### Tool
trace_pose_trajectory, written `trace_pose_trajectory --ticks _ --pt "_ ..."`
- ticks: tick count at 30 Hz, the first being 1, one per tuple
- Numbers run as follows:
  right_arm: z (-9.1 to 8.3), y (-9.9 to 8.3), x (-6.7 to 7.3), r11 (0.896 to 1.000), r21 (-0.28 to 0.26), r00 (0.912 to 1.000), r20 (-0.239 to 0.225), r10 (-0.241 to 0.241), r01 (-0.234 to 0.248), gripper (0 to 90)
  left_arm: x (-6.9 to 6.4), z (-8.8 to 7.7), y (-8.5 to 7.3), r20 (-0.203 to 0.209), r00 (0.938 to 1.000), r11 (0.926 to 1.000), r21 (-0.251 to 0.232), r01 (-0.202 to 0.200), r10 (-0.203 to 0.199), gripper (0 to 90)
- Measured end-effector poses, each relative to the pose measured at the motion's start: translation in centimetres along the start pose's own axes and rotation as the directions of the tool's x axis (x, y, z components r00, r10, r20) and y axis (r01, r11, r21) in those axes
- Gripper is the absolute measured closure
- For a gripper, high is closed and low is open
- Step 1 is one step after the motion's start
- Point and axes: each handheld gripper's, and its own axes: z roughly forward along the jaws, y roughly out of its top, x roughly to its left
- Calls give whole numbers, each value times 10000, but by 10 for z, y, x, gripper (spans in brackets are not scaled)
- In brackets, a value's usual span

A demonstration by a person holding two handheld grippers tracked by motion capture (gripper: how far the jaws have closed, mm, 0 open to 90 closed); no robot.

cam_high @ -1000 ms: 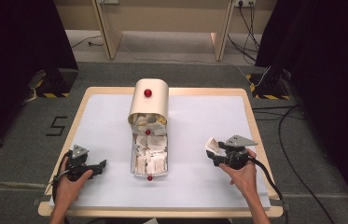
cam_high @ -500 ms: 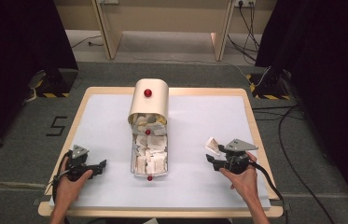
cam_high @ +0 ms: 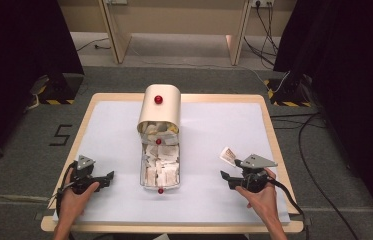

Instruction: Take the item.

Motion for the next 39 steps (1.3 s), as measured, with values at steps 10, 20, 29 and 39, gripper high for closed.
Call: trace_pose_trajectory --ticks 10,20,29,39 --pt "-4 -7 4 9999 43 9999 72 -143 143 266 0 0 0 -5 10000 10000 -13 12 -12 116" --pt "-9 -10 7 9995 15 9994 103 -326 326 263 0 0 0 0 10000 10000 -9 -4 4 116" --pt "-12 -13 11 9990 94 9990 111 -437 436 266 0 0 0 -4 10000 10000 -9 -3 3 116" --pt "-15 -17 14 9977 208 9976 238 -643 638 270 0 0 0 -8 10000 10000 -10 -8 8 116"
